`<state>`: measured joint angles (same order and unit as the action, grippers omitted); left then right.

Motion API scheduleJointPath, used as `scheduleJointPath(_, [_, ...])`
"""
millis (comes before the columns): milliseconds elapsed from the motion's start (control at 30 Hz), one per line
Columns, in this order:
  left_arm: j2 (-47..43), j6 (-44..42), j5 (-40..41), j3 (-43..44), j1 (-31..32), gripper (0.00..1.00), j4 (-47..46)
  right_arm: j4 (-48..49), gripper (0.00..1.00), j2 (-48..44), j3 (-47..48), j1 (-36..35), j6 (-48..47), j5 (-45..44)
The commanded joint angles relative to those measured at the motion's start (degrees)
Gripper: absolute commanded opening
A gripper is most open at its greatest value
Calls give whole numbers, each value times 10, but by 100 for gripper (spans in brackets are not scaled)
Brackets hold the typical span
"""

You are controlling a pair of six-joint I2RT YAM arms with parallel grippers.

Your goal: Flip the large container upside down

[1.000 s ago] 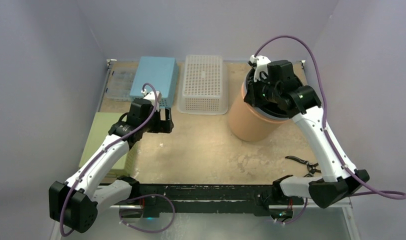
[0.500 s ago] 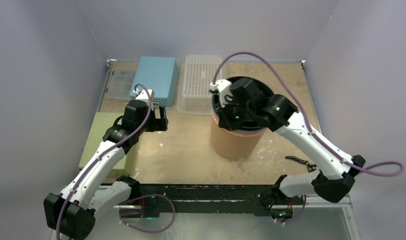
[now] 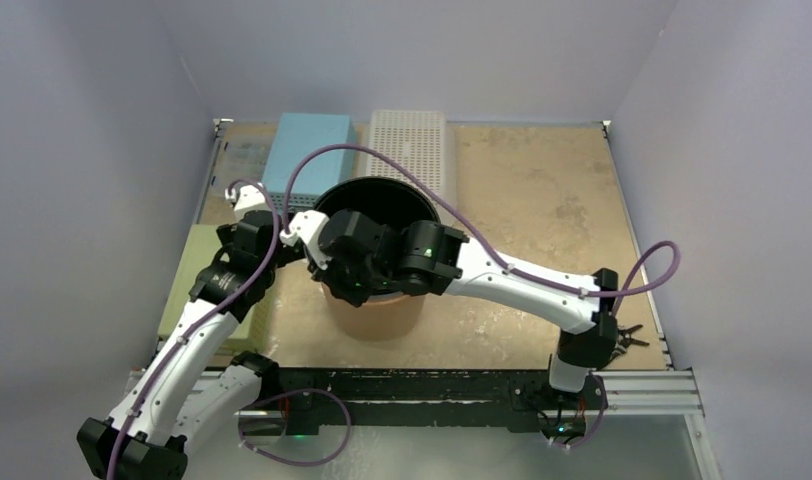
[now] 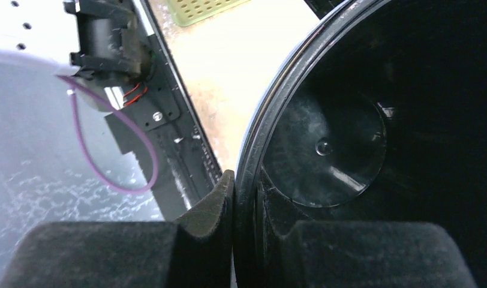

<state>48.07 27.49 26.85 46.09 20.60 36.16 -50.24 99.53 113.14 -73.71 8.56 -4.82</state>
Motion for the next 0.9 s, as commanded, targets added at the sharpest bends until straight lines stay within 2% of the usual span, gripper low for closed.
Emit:
scheduleJointPath(0, [-24, 58, 82, 31, -7, 98, 49, 45, 4, 22, 35, 3, -32, -99])
scheduleJointPath(167, [-32, 101, 66, 46, -8, 98, 96, 92, 5, 16, -6, 3, -65, -171])
scheduleJointPath(267, [-29, 124, 46, 71, -8, 99, 120, 150, 6, -2, -43, 2, -109, -176])
scheduleJointPath(367, [-20, 136, 40, 122, -8, 98, 150, 155, 10, -5, -46, 3, -117, -154])
scheduleJointPath(467, [-18, 140, 31, 184, -8, 99, 169, 157, 26, -16, -47, 3, -103, -128])
scheduleJointPath(633, [8, 140, 0, 284, -8, 98, 208, 205, 61, -95, -71, 3, -90, -81])
scheduleJointPath(767, [12, 142, -37, 320, -8, 98, 213, 248, 72, -179, -120, 4, -51, -46])
scheduleJointPath(867, [13, 140, -93, 331, -8, 99, 195, 272, 77, -240, -168, 3, -30, -113])
